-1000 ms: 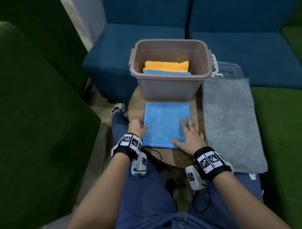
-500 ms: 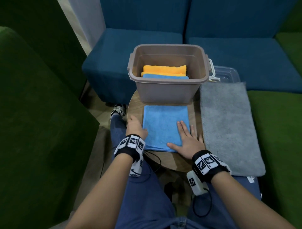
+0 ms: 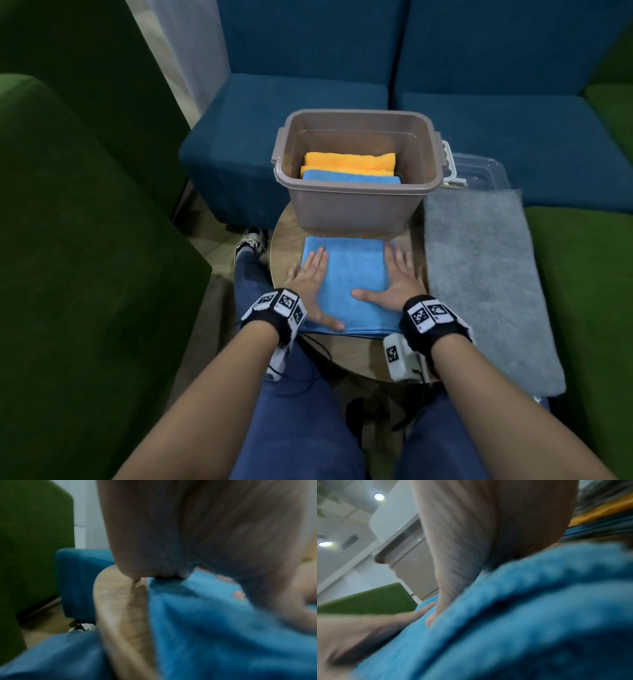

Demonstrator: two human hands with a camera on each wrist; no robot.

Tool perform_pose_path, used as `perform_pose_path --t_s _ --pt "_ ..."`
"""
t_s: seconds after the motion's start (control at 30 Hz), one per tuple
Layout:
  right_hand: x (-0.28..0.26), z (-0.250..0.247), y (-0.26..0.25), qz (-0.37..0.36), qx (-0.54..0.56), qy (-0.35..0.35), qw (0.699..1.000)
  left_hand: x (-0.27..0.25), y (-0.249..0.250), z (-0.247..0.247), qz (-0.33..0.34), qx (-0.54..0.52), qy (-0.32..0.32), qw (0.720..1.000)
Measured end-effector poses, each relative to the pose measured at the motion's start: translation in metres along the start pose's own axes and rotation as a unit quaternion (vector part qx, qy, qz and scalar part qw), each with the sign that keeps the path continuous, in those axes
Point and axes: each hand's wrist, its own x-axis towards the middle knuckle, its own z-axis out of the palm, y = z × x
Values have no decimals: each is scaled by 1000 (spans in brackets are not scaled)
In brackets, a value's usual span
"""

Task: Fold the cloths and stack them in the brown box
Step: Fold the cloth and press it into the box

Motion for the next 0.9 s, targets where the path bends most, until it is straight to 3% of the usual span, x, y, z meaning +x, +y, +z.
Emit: perform_pose_path --t_s 0.3,0.47,0.53,0.6,0.7,0.77,0.9 --pt "-18 -4 -11 51 -40 1 998 0 -8 -20 -15 137 -12 990" --pt "-44 1 -17 94 -121 18 988 -16 0 -33 12 301 35 953" --pt "-40 -10 -20 94 -89 66 989 -26 22 -27 57 263 69 961" --pt "-28 -22 -22 37 -57 118 991 -32 47 -15 114 164 91 976" --pt "-11 -28 -20 -80 -80 75 991 -32 79 1 140 34 32 989" --pt "-7 -27 -14 -95 -108 31 989 -29 90 8 130 52 28 990" --pt "-7 -25 -8 -71 -186 71 977 -23 99 8 105 130 23 986"
